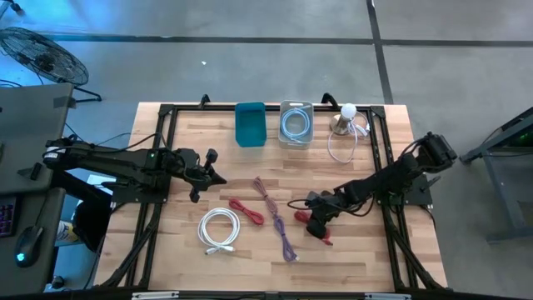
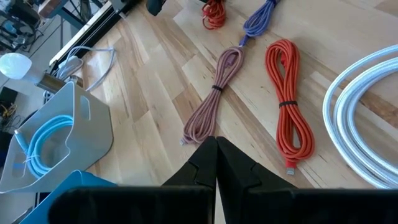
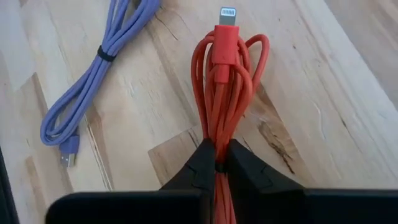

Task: Pick & Place USB Port
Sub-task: Put the right orange charger cable into the blue bin

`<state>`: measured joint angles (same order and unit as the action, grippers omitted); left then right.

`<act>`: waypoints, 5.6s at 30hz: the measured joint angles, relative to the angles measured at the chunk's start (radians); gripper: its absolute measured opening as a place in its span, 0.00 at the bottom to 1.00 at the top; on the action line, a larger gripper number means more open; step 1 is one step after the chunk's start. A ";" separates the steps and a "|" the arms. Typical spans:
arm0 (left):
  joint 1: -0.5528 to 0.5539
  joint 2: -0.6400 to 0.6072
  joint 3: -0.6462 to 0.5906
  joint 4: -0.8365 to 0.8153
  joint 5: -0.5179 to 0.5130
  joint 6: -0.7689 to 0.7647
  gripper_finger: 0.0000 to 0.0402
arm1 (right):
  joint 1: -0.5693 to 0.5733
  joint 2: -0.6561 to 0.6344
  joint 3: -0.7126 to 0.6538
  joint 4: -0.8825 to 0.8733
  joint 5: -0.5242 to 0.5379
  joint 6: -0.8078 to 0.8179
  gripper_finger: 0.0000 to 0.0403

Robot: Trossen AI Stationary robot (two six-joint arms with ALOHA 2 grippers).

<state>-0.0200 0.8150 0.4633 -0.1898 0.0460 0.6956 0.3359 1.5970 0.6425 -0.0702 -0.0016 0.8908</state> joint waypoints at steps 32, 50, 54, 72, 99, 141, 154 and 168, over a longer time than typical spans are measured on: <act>0.000 0.000 0.000 0.045 0.004 0.004 0.00 | -0.121 0.002 0.329 -0.135 0.263 -0.602 0.02; 0.000 0.110 0.000 0.249 0.076 -0.099 0.20 | -0.124 -0.045 0.332 -0.136 0.298 -0.657 0.01; 0.000 0.189 0.000 0.335 0.076 -0.099 0.29 | -0.111 -0.082 0.332 -0.135 0.326 -0.675 0.01; 0.000 0.303 0.000 0.633 0.128 -0.151 0.43 | -0.104 -0.103 0.332 -0.021 0.333 -0.819 0.01; 0.001 0.400 -0.001 0.848 0.102 -0.162 0.43 | -0.136 -0.101 0.332 0.146 0.281 -0.992 0.01; 0.000 0.453 0.001 1.048 0.078 -0.334 0.43 | -0.179 -0.100 0.332 0.213 0.221 -1.057 0.01; 0.000 0.482 0.023 1.046 0.080 -0.335 0.43 | -0.179 -0.100 0.332 0.238 0.193 -1.075 0.01; 0.000 0.655 0.216 0.976 0.229 -0.294 0.43 | -0.192 -0.071 0.333 0.242 0.169 -1.076 0.01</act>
<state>-0.0196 1.4700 0.6788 0.7859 0.2754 0.4013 0.1440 1.5265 0.9752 0.1723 0.1671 -0.1848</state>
